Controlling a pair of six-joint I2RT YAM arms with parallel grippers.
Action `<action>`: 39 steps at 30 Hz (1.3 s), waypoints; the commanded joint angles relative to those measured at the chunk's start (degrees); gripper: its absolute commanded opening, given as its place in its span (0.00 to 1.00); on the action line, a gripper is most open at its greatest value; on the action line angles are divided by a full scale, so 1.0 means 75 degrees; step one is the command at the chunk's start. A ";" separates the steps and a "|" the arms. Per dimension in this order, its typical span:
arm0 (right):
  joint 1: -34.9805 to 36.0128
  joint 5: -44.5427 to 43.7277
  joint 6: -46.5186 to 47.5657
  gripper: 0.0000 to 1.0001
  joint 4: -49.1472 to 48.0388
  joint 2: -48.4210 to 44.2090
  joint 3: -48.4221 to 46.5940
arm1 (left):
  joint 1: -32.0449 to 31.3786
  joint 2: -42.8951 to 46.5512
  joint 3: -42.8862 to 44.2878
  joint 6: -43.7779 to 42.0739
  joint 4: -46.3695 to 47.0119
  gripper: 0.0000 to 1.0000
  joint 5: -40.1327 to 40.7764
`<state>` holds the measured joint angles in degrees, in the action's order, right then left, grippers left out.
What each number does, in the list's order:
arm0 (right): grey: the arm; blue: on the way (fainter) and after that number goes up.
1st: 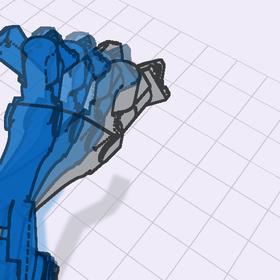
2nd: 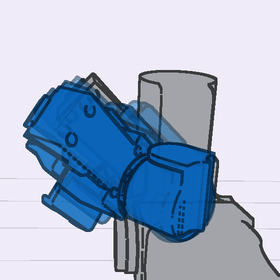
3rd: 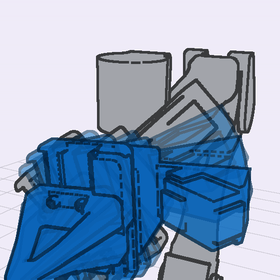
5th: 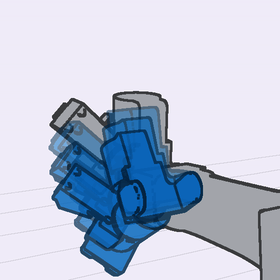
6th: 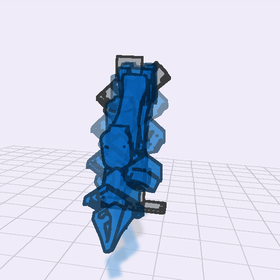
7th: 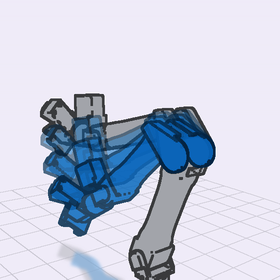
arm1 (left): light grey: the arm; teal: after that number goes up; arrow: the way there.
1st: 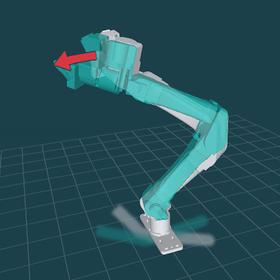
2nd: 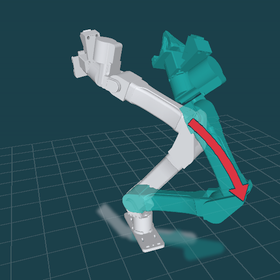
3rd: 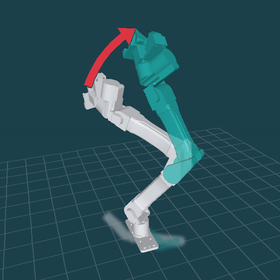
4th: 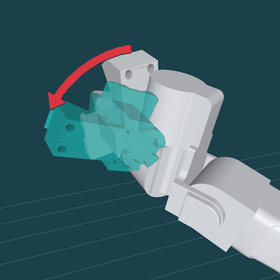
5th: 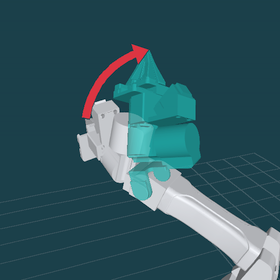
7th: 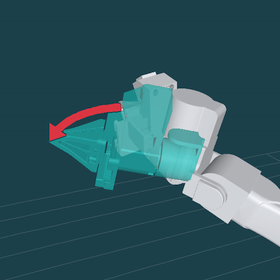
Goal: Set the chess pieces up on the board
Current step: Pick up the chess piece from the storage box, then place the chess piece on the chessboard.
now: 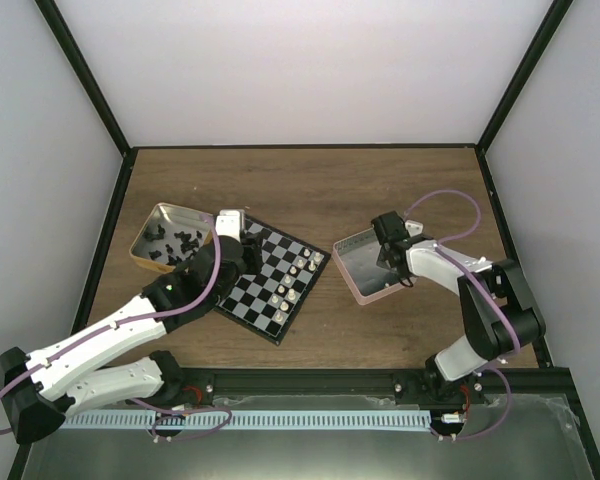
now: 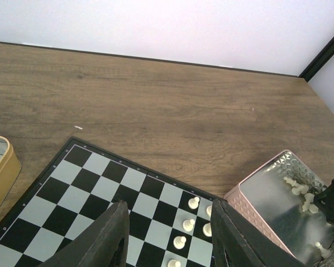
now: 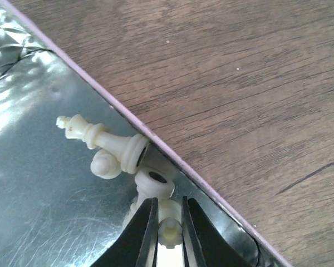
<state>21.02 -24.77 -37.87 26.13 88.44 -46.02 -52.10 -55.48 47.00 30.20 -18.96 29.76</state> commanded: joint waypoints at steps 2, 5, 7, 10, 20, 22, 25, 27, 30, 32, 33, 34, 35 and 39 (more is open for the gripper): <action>-0.0001 0.0461 0.0335 0.06 0.0006 -0.0633 -0.0363 | 0.0036 0.0188 -0.0079 0.0013 0.0041 0.43 0.0195; 0.0381 0.0608 0.0441 0.06 0.0091 -0.1101 -0.0517 | 0.0034 0.0450 -0.0239 -0.0038 0.0329 0.43 0.0264; 0.0701 0.0712 0.0493 0.06 0.0107 -0.1371 -0.0592 | 0.0034 0.0656 -0.0363 -0.0062 0.0542 0.43 0.0291; 0.1235 0.0865 0.0533 0.06 0.0207 -0.1601 -0.0790 | 0.0038 0.0920 -0.0444 -0.0064 0.0672 0.43 0.0449; 0.4438 0.0769 0.0913 0.05 -0.0345 -0.2230 -0.0980 | 0.0041 0.1991 -0.0428 -0.0049 0.0514 0.43 0.1658; 0.5139 0.0769 0.1145 0.05 -0.0606 -0.2203 -0.0993 | 0.0050 0.2185 -0.0431 -0.0022 0.0501 0.44 0.1890; 0.6049 0.0862 0.1385 0.04 -0.0871 -0.1824 -0.1116 | 0.0044 0.2445 -0.0439 -0.0004 0.0507 0.44 0.2239; 0.6527 0.0825 0.1491 0.04 -0.0872 -0.1429 -0.1318 | 0.0044 0.2565 -0.0424 -0.0020 0.0492 0.45 0.2379; 0.7126 0.0762 0.1569 0.03 -0.0712 -0.0834 -0.1631 | 0.0046 0.2693 -0.0381 -0.0038 0.0407 0.46 0.2494; 0.7381 0.0733 0.1579 0.03 -0.0606 -0.0471 -0.1768 | 0.0045 0.2747 -0.0372 -0.0030 0.0336 0.46 0.2512; 0.7422 0.0731 0.1589 0.02 -0.0548 -0.0362 -0.1803 | 0.0050 0.2766 -0.0371 -0.0027 0.0310 0.46 0.2529; 0.7545 0.0735 0.1625 0.02 -0.0514 -0.0275 -0.1813 | 0.0047 0.2794 -0.0368 -0.0028 0.0284 0.46 0.2540; 0.7673 0.0779 0.1646 0.02 -0.0499 -0.0206 -0.1820 | 0.0046 0.2809 -0.0371 -0.0009 0.0257 0.46 0.2550; 0.7859 0.0938 0.1791 0.03 -0.0507 0.0098 -0.1870 | 0.0045 0.2852 -0.0373 -0.0008 0.0255 0.47 0.2627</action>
<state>78.59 -17.78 -26.20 21.74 87.70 -57.30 -52.01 -34.68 44.01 30.02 -16.45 47.75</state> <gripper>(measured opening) 0.100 0.465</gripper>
